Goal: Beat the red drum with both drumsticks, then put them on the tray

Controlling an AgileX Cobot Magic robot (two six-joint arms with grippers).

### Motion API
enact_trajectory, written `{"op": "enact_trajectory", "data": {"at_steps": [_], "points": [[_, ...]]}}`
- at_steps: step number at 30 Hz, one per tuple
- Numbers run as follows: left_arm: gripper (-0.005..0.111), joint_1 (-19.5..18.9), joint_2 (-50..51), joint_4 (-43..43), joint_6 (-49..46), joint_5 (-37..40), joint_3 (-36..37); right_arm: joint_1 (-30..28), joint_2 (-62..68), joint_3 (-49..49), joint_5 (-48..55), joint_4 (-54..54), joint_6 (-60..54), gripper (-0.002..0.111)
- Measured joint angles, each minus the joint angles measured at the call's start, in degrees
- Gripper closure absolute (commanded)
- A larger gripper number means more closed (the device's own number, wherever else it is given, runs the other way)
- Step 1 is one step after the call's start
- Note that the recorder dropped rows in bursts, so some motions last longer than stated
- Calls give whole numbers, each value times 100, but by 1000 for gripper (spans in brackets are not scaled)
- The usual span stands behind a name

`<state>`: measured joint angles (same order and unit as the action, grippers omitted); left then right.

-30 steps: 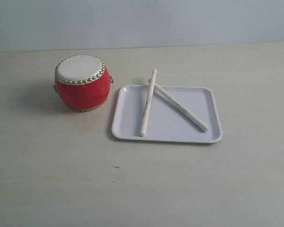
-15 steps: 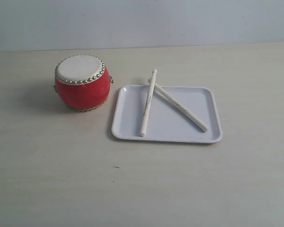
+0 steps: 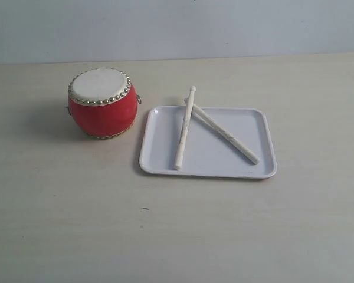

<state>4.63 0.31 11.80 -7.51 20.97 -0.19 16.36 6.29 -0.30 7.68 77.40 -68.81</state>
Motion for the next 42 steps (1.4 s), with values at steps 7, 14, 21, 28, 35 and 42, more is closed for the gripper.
{"op": "enact_trajectory", "data": {"at_steps": [7, 14, 21, 28, 35, 42], "points": [[107, 0, 0, 0, 0, 0, 0, 0, 0, 0, 0, 0, 0, 108], [107, 0, 0, 0, 0, 0, 0, 0, 0, 0, -69, 0, 0, 108], [107, 0, 0, 8, 0, 0, 0, 0, 0, -248, 69, -2157, 1521, 108], [107, 0, 0, 8, 0, 0, 0, 0, 0, -288, 163, -6303, 5581, 108], [107, 0, 0, 8, 0, 0, 0, 0, 0, 3, -28, -7548, 6563, 108], [107, 0, 0, 8, 0, 0, 0, 0, 0, 3, -76, -7625, 6625, 108]]}}
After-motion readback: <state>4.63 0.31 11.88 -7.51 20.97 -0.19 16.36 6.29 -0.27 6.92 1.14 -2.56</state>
